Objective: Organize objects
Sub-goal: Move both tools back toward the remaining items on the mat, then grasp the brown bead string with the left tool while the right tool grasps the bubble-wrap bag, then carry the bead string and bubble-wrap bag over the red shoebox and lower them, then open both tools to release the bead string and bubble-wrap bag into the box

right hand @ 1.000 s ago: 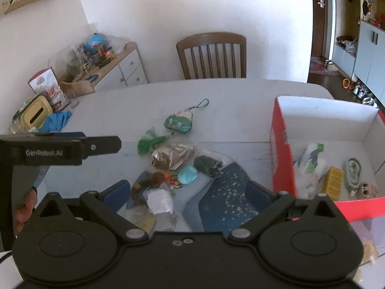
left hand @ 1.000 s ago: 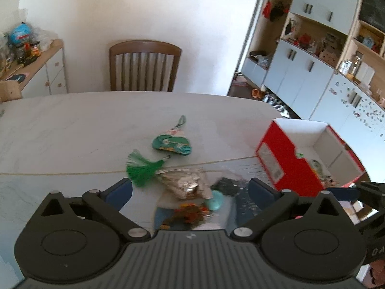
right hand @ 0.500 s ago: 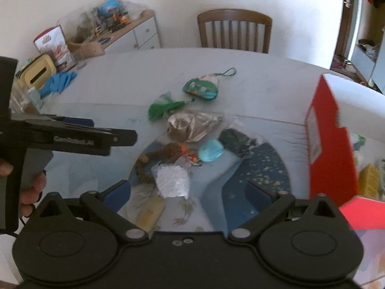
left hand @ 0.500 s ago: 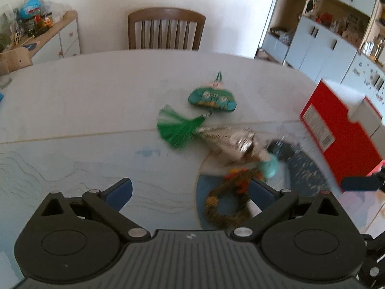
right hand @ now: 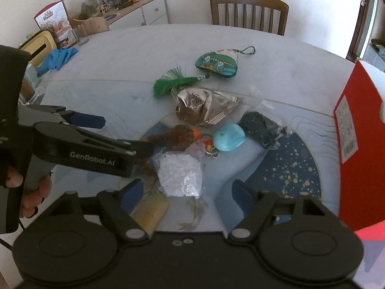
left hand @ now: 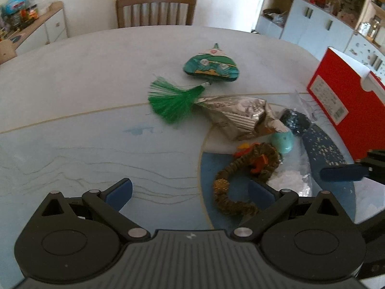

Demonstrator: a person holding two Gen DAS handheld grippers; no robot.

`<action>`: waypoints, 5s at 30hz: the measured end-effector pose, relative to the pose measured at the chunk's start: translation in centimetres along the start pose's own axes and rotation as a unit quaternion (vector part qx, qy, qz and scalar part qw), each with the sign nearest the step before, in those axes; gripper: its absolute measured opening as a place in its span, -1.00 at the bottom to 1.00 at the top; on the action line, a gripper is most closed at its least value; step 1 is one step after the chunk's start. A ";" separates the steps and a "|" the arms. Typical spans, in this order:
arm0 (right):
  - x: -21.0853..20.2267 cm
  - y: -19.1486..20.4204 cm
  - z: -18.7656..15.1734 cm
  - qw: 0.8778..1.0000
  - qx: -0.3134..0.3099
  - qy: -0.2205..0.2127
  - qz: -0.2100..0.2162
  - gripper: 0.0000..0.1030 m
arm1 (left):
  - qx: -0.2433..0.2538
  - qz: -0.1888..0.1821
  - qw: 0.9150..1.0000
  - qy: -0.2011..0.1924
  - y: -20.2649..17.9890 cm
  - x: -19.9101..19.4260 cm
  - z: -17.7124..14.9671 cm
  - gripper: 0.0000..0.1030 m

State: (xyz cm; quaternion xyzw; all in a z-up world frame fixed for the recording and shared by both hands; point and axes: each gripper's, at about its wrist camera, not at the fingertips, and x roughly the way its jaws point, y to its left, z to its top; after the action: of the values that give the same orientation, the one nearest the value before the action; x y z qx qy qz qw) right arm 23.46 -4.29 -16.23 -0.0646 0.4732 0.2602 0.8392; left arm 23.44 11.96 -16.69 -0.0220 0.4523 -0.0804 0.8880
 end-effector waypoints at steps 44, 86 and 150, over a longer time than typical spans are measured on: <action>-6.2 -2.9 0.0 0.996 0.070 -0.059 0.016 -0.32 | 0.002 -0.037 0.998 -0.041 -3.1 -5.9 1.6 -0.72; -21.2 -22.4 -3.8 0.980 0.147 -0.105 -0.081 -0.31 | 0.077 -0.132 0.984 -0.093 -26.3 -9.5 9.1 -0.72; -11.0 -33.1 -3.0 0.990 0.119 -0.005 -0.076 -0.09 | 0.074 -0.033 0.995 0.050 -36.6 9.1 14.8 -0.72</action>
State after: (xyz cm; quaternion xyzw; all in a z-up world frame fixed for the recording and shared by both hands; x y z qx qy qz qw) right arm 33.04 -37.85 -13.30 0.0008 0.4904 0.1377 0.8605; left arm 36.11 -26.08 -11.14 0.0328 0.4881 -0.1434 0.8603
